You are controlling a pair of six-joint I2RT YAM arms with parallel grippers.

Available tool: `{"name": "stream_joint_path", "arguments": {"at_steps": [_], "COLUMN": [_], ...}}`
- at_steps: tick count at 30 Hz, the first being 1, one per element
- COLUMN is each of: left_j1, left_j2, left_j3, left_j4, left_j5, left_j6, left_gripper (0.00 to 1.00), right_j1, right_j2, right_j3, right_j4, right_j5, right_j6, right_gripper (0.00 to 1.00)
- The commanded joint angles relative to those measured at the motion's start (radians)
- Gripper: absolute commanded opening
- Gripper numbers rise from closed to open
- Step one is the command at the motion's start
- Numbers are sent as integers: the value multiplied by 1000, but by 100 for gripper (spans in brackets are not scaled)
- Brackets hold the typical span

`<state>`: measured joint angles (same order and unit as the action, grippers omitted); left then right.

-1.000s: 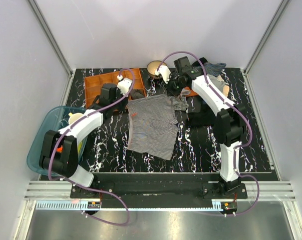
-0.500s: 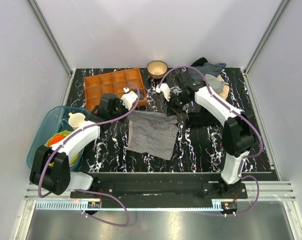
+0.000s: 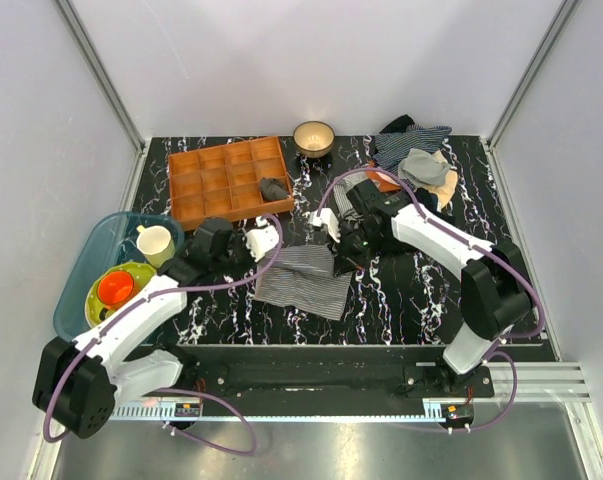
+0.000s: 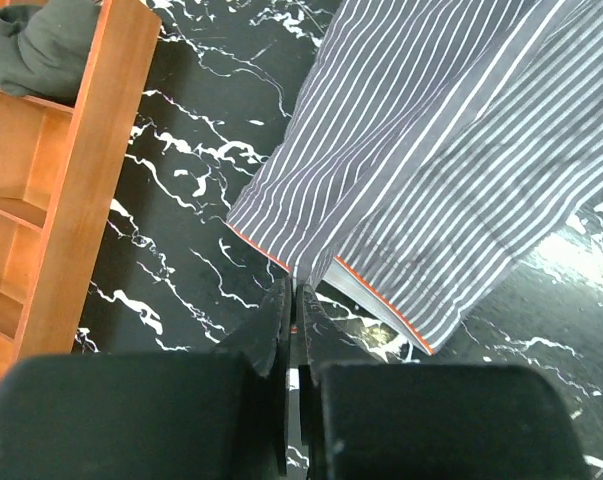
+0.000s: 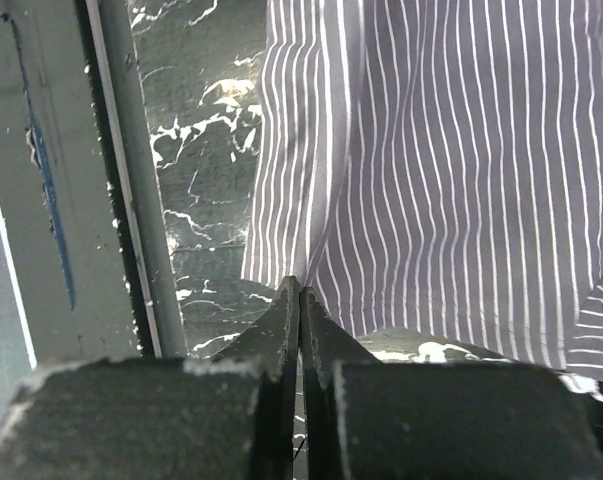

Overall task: Roll the underwear
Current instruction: Fold the underwear at the center of the board.

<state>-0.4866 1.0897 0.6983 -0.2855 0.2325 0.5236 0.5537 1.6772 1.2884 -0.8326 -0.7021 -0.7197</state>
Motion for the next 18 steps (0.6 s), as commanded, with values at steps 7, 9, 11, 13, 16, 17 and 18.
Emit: {"name": "stream_joint_path", "arguments": {"at_steps": [7,9,11,13,16,17,18], "left_j1": [-73,-104,-119,-129,-141,-147,-152], "left_j2": [-162,-156,-143,-117,-88,-83,-76], "left_j3": [-126,-140,-146,-141,-135,-135,-135], "left_j4": [-15,-15,-9,-11,-17,-15,-21], "left_j5": [39,18,7,4,-12,-15,-19], "left_j6": [121,139,141,141,136,136,138], "left_gripper": [0,0,0,0,0,0,0], "right_j1": [20,20,22,22,25,29,29], "right_j2": [-22,-13,-4,3,16,27,32], "right_j3": [-66,-72,-77,-86,-89,-89,-89], "right_j4": [40,41,41,35,23,23,14], "right_j5": [-67,-57,-59,-62,-74,-76,-79], "right_j6": [26,25,23,19,11,11,8], "right_gripper": [0,0,0,0,0,0,0]}}
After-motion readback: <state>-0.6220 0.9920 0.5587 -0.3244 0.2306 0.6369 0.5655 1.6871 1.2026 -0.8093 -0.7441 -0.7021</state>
